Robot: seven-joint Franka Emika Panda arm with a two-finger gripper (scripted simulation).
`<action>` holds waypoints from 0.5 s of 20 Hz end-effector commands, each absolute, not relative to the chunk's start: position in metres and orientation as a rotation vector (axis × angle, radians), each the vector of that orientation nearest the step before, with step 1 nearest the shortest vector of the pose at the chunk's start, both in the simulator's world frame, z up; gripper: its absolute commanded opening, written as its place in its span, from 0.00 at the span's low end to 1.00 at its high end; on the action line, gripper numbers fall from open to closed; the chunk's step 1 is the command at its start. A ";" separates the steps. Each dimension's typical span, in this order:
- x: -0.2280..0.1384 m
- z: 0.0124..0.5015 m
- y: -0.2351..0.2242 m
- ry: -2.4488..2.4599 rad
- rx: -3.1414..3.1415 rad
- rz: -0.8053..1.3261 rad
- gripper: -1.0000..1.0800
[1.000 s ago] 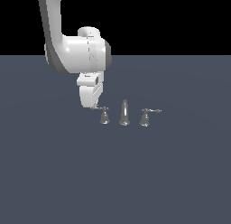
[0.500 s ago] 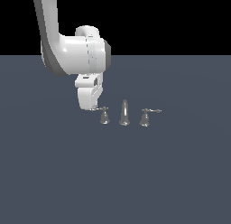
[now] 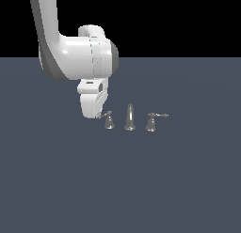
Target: Turn on the faucet by rotating a designated handle.
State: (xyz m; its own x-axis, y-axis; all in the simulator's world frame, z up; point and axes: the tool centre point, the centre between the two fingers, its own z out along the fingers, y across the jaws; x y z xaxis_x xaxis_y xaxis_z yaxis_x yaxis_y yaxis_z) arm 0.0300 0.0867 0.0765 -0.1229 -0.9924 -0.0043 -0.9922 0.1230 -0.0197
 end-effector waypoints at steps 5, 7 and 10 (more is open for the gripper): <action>0.019 0.076 0.079 2.344 -2.074 -0.014 0.00; 0.013 0.076 0.074 2.343 -2.078 -0.011 0.00; 0.004 0.076 0.068 2.342 -2.085 -0.007 0.00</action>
